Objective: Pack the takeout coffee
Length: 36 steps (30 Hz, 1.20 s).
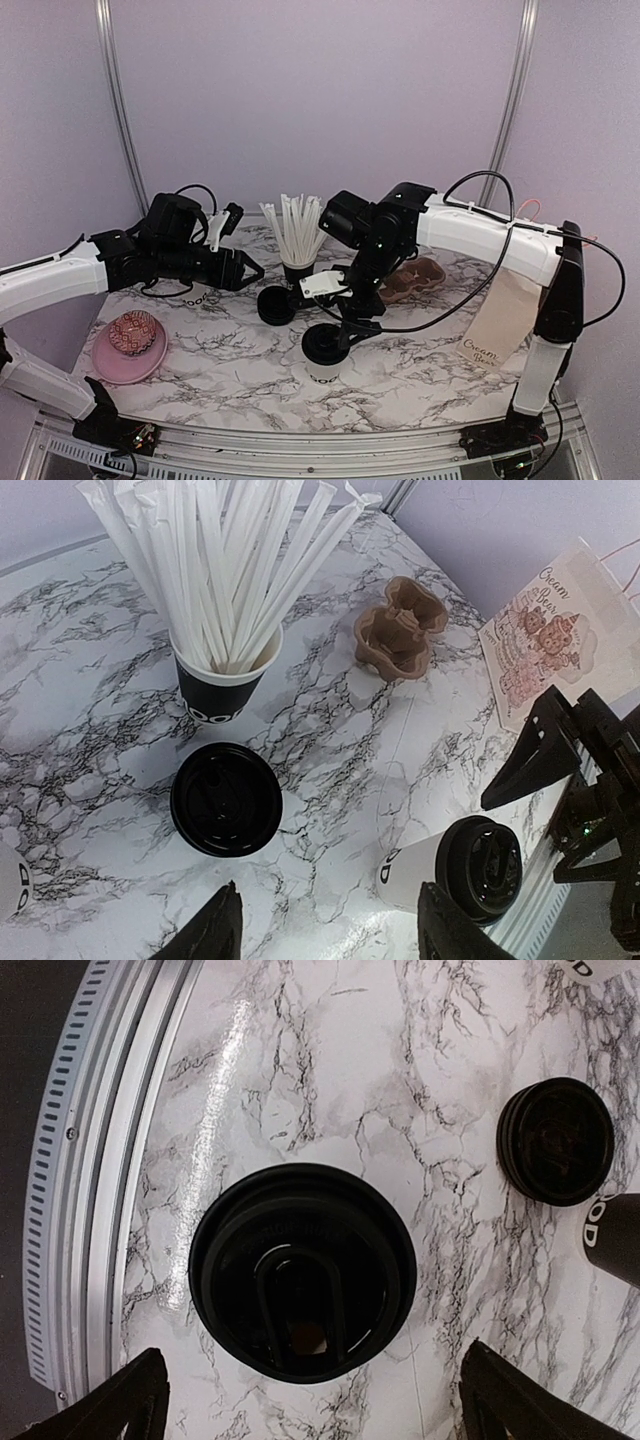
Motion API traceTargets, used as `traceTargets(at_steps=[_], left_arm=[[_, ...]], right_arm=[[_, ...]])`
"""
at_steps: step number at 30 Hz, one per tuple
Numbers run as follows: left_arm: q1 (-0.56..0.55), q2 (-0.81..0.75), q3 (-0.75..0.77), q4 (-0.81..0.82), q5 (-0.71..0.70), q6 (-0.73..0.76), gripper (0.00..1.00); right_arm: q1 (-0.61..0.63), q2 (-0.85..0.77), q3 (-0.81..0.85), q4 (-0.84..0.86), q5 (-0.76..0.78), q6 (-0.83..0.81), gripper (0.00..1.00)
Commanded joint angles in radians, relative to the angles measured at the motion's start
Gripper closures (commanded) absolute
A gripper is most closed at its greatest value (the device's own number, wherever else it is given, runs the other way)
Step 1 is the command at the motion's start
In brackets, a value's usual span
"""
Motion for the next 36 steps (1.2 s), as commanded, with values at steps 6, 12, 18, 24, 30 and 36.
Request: traceTargets(at_steps=[6,12,18,24,30,36], left_arm=[[-0.047,0.06,-0.011,0.02,0.133,-0.165,0.41],[-0.129,0.134,-0.009,0.036,0.188,-0.275,0.47],[-0.163,0.188,-0.012,0.08,0.233,-0.354,0.54],[-0.192,0.226,-0.01,0.095,0.261,-0.379,0.59],[-0.215,0.261,-0.007,0.105,0.27,-0.382,0.6],[-0.219,0.286,0.007,0.117,0.281,-0.376,0.63]], right_arm=[[-0.111,-0.152,-0.061,0.178,-0.019,0.173,0.01],[-0.255,-0.29,-0.373,0.49,-0.199,0.412,0.13],[-0.286,-0.324,-0.539,0.546,-0.312,0.486,0.28],[-0.287,-0.264,-0.582,0.536,-0.421,0.497,0.34],[-0.286,-0.241,-0.585,0.553,-0.461,0.514,0.33],[-0.286,-0.205,-0.563,0.541,-0.487,0.517,0.41]])
